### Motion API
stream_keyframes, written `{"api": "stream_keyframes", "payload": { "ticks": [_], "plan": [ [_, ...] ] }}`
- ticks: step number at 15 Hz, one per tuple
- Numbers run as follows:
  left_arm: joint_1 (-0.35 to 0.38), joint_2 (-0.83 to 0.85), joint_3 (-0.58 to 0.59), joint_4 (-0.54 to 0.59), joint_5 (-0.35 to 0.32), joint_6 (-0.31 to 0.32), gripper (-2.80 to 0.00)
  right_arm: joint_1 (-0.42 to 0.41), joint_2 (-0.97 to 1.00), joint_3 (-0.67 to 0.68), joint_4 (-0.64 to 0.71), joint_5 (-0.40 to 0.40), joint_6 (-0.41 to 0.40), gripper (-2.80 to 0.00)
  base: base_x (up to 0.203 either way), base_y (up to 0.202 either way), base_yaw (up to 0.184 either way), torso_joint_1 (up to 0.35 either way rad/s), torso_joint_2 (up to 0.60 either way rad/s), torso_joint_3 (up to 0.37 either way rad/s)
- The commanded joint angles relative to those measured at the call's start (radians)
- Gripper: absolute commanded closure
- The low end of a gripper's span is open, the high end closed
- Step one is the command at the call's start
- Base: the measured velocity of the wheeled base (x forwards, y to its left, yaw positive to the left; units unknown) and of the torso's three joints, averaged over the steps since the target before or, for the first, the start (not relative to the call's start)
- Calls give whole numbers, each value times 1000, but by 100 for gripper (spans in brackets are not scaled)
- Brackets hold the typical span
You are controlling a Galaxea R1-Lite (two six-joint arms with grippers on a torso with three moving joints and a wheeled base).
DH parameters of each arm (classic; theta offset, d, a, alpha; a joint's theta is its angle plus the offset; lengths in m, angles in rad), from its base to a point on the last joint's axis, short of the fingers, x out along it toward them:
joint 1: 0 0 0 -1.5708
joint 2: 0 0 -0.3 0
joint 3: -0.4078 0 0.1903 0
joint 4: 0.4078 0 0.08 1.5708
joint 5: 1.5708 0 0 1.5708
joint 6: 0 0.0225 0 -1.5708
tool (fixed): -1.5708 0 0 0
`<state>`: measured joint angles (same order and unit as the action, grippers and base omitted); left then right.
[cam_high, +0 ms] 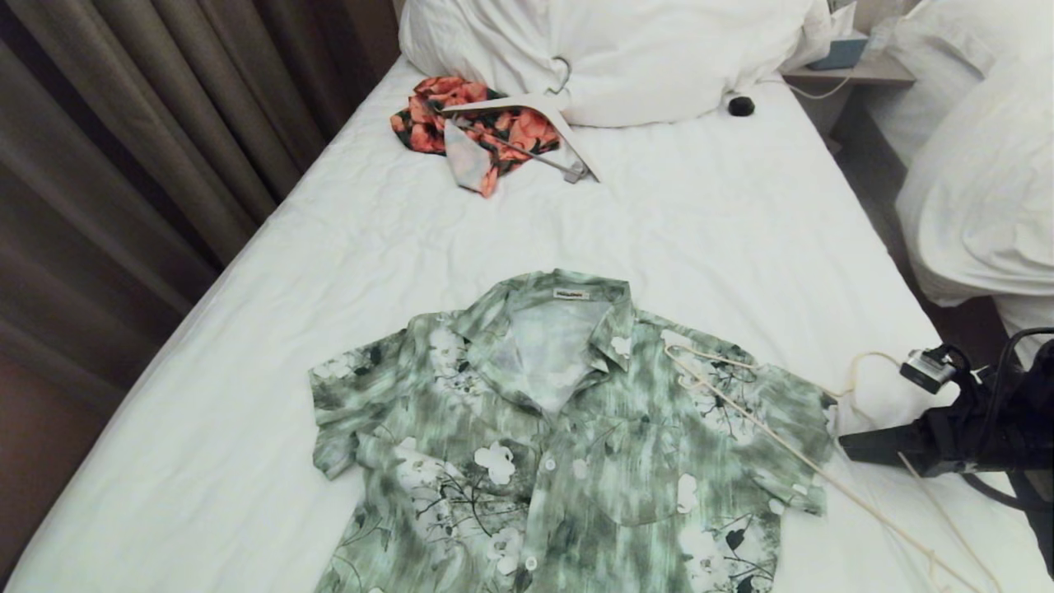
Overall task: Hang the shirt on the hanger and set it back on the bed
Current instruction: Lift the shirt and hanger
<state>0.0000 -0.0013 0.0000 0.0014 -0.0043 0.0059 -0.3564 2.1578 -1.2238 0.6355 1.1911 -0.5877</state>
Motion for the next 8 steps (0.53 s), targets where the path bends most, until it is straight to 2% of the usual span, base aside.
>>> {"api": "stream_keyframes", "payload": {
  "ticks": [1,8],
  "plan": [
    [0,1,1,0,0,0,0,-1,-16,2,5,8,-3,0,0,0,0,0,0,0],
    [0,1,2,0,0,0,0,-55,-152,31,10,-2,1,0,0,0,0,0,0,0]
  ]
}}
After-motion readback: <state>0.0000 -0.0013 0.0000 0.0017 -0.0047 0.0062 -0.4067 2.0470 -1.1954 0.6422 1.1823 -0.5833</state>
